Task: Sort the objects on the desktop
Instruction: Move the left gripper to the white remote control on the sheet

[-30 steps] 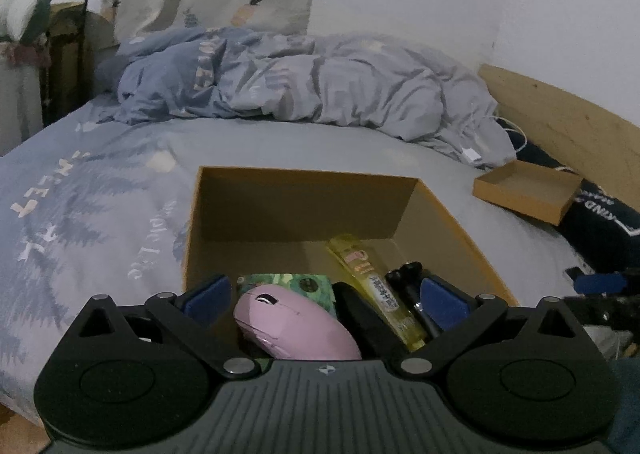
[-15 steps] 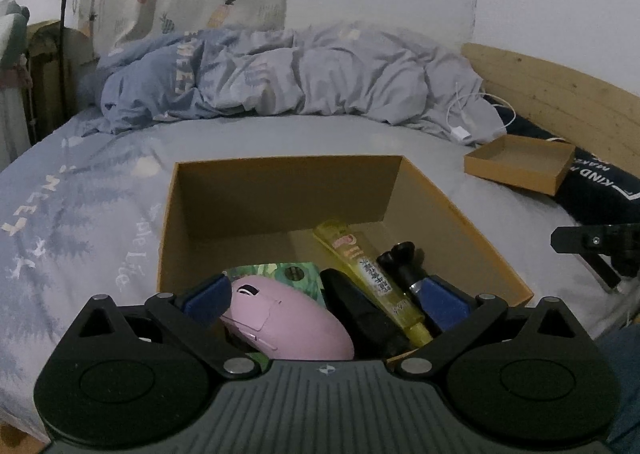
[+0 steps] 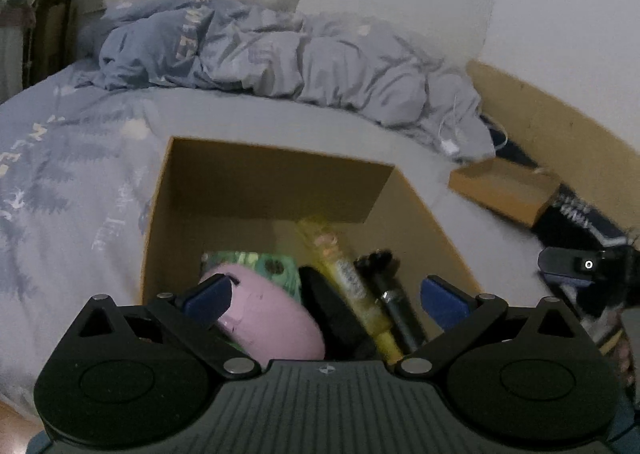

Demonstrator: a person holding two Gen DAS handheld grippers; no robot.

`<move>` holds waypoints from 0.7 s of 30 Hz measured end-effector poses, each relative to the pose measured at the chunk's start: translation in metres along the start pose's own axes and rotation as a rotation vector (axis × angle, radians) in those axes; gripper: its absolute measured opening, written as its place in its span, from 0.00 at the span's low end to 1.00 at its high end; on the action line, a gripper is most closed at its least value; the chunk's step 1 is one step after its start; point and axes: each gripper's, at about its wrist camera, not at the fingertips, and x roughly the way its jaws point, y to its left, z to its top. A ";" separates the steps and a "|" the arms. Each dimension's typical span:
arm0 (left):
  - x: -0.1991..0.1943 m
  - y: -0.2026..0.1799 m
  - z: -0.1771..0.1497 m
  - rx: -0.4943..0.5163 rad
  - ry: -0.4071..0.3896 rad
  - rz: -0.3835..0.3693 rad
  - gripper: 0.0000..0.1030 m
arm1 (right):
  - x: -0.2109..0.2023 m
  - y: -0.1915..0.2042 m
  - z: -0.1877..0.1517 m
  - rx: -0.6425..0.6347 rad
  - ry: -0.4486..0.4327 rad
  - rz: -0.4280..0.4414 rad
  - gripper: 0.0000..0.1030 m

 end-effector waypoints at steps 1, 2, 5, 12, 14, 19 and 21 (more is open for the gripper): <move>-0.001 0.001 0.009 -0.014 -0.009 -0.011 1.00 | -0.004 0.000 0.008 0.011 -0.006 0.009 1.00; -0.001 0.003 0.018 -0.028 -0.019 -0.022 1.00 | -0.007 0.001 0.017 0.021 -0.012 0.018 1.00; -0.002 0.006 0.052 -0.067 -0.037 -0.066 1.00 | -0.010 0.006 0.048 0.030 -0.030 0.025 1.00; 0.011 0.003 0.134 -0.090 -0.048 -0.157 1.00 | -0.008 0.036 0.135 -0.041 -0.058 0.108 1.00; 0.022 0.002 0.157 -0.088 -0.045 -0.175 1.00 | -0.001 0.041 0.158 -0.055 -0.064 0.125 1.00; 0.052 0.000 0.200 -0.078 -0.037 -0.186 1.00 | 0.030 0.040 0.219 -0.053 -0.062 0.134 1.00; 0.065 0.001 0.215 -0.082 -0.035 -0.185 1.00 | 0.043 0.039 0.238 -0.046 -0.058 0.132 1.00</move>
